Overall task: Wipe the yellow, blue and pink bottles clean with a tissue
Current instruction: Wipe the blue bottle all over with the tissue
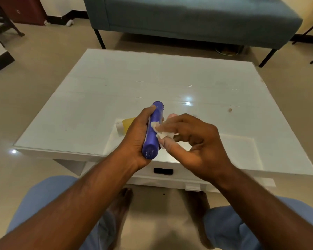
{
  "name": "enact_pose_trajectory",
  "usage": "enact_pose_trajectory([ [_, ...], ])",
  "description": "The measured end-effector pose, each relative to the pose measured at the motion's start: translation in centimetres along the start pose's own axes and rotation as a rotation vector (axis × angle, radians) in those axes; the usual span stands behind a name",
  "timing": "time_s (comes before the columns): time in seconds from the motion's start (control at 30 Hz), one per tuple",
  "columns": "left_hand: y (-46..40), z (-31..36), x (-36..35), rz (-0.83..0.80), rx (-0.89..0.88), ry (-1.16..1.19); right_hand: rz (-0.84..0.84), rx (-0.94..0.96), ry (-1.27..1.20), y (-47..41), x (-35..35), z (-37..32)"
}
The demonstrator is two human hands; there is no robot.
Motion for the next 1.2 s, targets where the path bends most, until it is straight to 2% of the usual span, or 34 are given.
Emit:
enact_pose_trajectory([
  [0.1,0.0,-0.3,0.1,-0.037,0.015,-0.061,0.008,0.075,0.056,-0.2,0.0,-0.5],
  [0.2,-0.2,-0.7,-0.3,-0.051,-0.009,-0.128,0.08,-0.051,0.09,-0.7,0.9,1.2],
  [0.3,0.0,-1.1,-0.7,-0.079,-0.028,-0.087,0.104,-0.121,0.111,-0.5,0.7,1.9],
  [0.4,0.3,-0.9,-0.6,-0.064,0.016,-0.031,0.004,-0.019,0.067,-0.3,-0.7,0.5],
  [0.5,-0.2,0.7,-0.3,-0.019,-0.039,0.047,-0.142,0.096,0.02,0.2,-1.4,-0.8],
  [0.6,-0.4,1.4,-0.3,-0.033,-0.038,0.16,-0.225,0.156,0.105,0.5,-1.7,-1.0],
  [0.8,-0.7,1.9,-0.3,-0.079,-0.051,0.262,-0.005,0.071,0.088,-0.4,0.6,0.1],
  [1.07,-1.3,2.3,-0.1,-0.1,-0.051,0.321,0.096,0.024,0.116,-0.4,0.6,0.1],
  [1.2,-1.5,1.8,0.0,-0.102,-0.056,0.248,0.135,-0.071,0.089,-0.6,0.9,1.0],
])
Point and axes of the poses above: each hand's wrist, its own y-axis away from the middle knuckle, its own x-axis out of the back of the hand, z = x × y, the point moved 8 cm from there along -y, towards the middle knuckle, and after that the axes turned 10 degrees about y, right-handed, at the moved point
